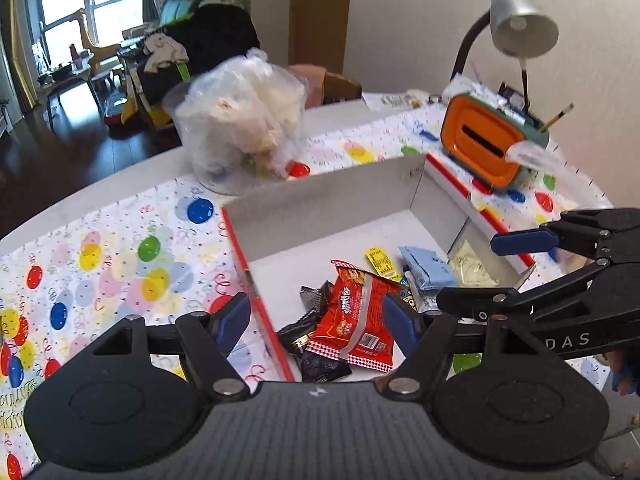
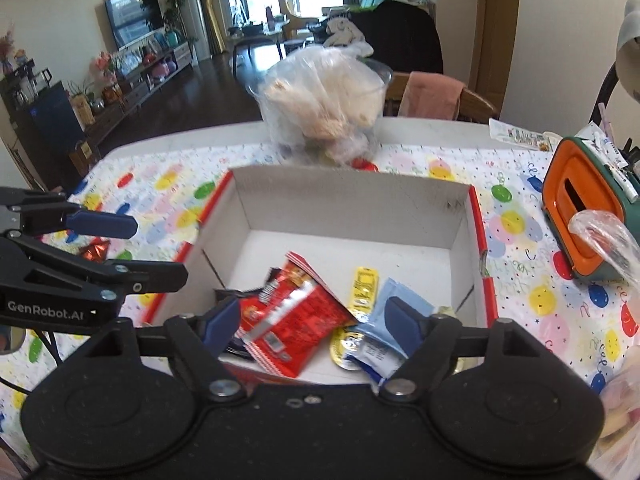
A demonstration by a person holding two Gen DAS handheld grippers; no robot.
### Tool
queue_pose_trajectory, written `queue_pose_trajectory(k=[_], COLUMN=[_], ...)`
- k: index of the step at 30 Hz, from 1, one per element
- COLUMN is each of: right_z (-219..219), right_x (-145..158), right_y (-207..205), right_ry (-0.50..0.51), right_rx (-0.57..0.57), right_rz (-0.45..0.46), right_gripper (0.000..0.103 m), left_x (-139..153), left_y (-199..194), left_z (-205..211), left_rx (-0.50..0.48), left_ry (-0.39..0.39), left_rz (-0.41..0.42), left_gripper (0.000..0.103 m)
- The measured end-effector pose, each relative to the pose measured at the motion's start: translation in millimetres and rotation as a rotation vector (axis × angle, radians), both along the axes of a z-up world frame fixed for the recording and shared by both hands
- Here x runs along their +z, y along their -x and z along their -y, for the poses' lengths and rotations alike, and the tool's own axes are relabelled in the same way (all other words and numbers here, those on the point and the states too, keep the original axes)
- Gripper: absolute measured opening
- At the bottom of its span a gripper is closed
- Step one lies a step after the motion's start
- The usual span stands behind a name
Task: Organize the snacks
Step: 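Withdraw both tools from the box toward the remaining snacks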
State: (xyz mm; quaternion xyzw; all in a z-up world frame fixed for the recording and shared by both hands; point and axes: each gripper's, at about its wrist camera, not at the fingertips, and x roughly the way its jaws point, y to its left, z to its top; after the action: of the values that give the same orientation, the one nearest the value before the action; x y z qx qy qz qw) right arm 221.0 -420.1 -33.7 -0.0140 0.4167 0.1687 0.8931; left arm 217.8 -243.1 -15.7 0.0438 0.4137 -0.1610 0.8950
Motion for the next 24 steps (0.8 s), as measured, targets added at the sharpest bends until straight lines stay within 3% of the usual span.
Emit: queue_pose_trajectory(k=[7, 10, 24], right_z=[-23, -35, -117], right_x=[15, 19, 22], right_y=[18, 26, 46], right_ry=[-0.046, -0.066, -0.119], right_rx=[-0.009, -0.011, 0.060], right_rz=[0.031, 0.040, 0.059], right_gripper=[0.087, 0.094, 0.102], left_x=[17, 20, 14], left_y=[26, 38, 91], left_z=[-36, -53, -151], left_rx=[0.035, 0.045, 0.125], left_ry=[0.049, 0.058, 0.065], left_rz=[0.041, 0.052, 0.087], left_gripper=[0.075, 0.076, 0.082])
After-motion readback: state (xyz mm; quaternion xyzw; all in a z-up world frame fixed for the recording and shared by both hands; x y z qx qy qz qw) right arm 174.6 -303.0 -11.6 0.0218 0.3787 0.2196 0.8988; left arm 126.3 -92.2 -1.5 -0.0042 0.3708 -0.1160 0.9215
